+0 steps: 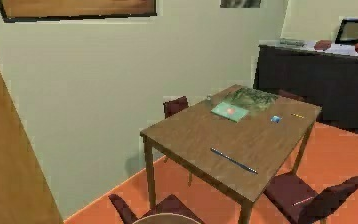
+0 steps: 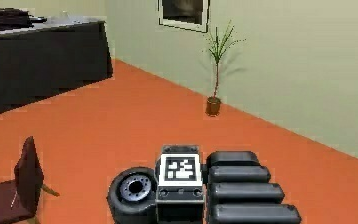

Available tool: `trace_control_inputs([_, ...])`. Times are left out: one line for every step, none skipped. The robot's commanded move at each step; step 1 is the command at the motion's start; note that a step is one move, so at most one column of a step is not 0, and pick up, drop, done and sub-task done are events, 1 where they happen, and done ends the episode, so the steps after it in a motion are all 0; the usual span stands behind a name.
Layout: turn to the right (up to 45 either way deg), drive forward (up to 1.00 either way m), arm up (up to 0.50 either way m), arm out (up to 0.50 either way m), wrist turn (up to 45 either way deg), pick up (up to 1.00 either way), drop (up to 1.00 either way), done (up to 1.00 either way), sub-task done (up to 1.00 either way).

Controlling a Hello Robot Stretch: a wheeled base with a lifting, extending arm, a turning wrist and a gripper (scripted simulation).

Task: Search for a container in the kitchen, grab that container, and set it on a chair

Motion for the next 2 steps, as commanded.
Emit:
trace_control_inputs([-45.0, 0.0, 0.0, 0.0, 0.0, 0.0, 0.0, 0.0, 0.0])
trace_control_inputs([-42.0, 0.0, 0.0, 0.0, 0.0, 0.0, 0.0, 0.0, 0.0])
